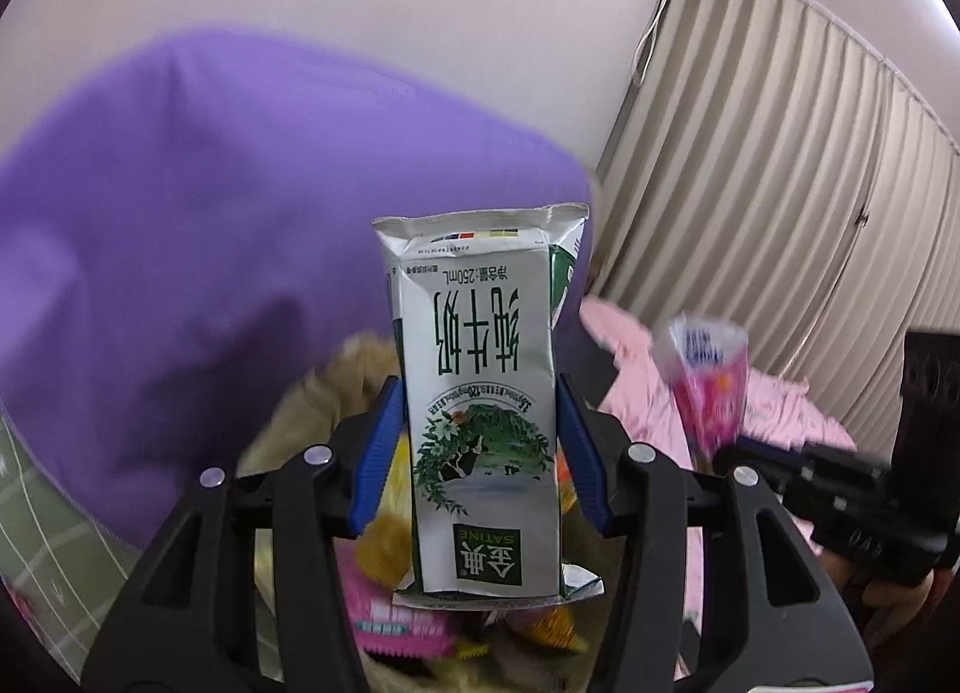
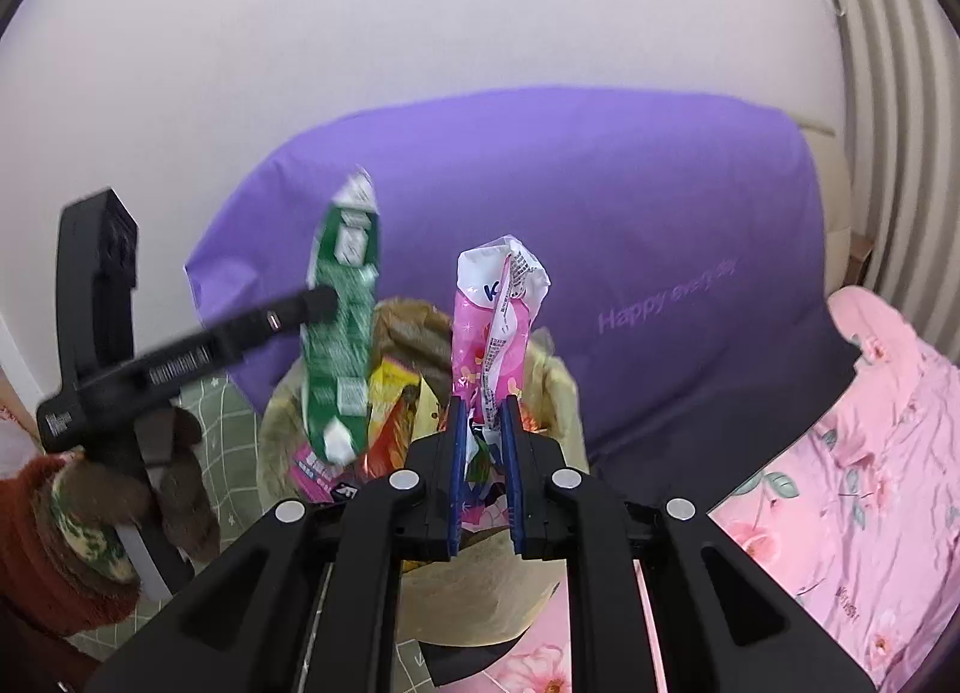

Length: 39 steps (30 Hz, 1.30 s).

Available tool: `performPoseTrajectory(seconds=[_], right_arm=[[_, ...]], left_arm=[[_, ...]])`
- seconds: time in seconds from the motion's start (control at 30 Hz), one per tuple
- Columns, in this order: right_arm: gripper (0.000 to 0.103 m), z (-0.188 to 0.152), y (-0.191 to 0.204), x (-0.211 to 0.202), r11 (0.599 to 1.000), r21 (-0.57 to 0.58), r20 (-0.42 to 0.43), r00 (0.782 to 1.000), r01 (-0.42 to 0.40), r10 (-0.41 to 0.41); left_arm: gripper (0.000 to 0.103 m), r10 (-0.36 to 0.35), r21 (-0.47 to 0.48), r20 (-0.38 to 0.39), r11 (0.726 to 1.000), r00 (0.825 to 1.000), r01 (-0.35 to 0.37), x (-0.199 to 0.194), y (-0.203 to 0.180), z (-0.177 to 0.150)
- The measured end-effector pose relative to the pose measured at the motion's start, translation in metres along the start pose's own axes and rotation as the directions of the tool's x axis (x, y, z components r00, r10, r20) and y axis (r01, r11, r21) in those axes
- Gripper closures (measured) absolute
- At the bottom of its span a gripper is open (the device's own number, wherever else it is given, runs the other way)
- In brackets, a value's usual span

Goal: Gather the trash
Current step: 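Carry the milk carton and tissue pack into the trash bag and open both grippers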

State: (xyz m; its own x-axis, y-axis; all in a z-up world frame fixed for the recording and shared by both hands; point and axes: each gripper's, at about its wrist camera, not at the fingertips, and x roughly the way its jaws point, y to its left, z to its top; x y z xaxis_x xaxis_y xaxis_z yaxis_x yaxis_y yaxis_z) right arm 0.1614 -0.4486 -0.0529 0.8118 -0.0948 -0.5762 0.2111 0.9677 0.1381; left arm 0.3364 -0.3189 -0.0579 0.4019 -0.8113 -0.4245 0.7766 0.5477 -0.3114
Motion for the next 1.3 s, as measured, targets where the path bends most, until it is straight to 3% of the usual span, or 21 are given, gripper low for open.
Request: performPoseTrajectory(seconds=[0.13,0.37,0.47,0.67,0.8,0.93,1.07,1.17,1.3], right_arm=[[0.090,0.002,-0.001,0.032,0.999,0.000,-0.082,0.995,-0.051,0.051],[0.090,-0.005,-0.002,0.078,0.997,-0.028,-0.173,0.983,-0.067,0.062],[0.090,-0.008,-0.006,0.084,0.997,-0.016,-0.178,0.982,-0.074,0.070],[0.090,-0.009,-0.009,0.084,0.997,-0.007,-0.181,0.981,-0.070,0.068],[0.090,-0.009,-0.008,0.083,0.998,-0.008,-0.177,0.982,-0.065,0.063],[0.089,-0.007,-0.005,0.081,0.999,-0.019,-0.163,0.986,-0.046,0.042],[0.072,-0.006,-0.003,0.078,1.000,-0.010,-0.136,0.991,-0.012,0.011],[0.066,-0.007,-0.001,0.073,1.000,-0.009,-0.126,0.992,0.000,-0.001],[0.065,-0.004,0.008,0.062,1.000,-0.009,-0.097,0.995,-0.002,0.001]], left_arm=[[0.055,0.076,0.056,-0.110,0.996,0.991,-0.070,0.014,0.005,-0.013],[0.055,0.093,0.082,-0.224,0.994,0.970,-0.076,0.029,0.010,-0.017],[0.055,0.094,0.091,-0.234,0.993,0.968,-0.074,0.038,0.008,-0.011],[0.055,0.038,0.047,-0.253,0.999,0.967,-0.027,0.047,0.008,-0.003],[0.055,-0.053,-0.068,-0.282,0.997,0.958,0.035,0.053,0.022,0.003],[0.044,-0.083,-0.124,-0.268,0.991,0.960,0.051,0.035,0.035,0.002],[0.038,-0.090,-0.148,-0.236,0.987,0.967,0.056,0.017,0.039,0.007],[0.037,-0.064,-0.146,-0.198,0.989,0.978,0.036,-0.005,0.040,0.011],[0.037,-0.007,-0.116,-0.146,0.993,0.989,-0.010,-0.038,0.038,0.014]])
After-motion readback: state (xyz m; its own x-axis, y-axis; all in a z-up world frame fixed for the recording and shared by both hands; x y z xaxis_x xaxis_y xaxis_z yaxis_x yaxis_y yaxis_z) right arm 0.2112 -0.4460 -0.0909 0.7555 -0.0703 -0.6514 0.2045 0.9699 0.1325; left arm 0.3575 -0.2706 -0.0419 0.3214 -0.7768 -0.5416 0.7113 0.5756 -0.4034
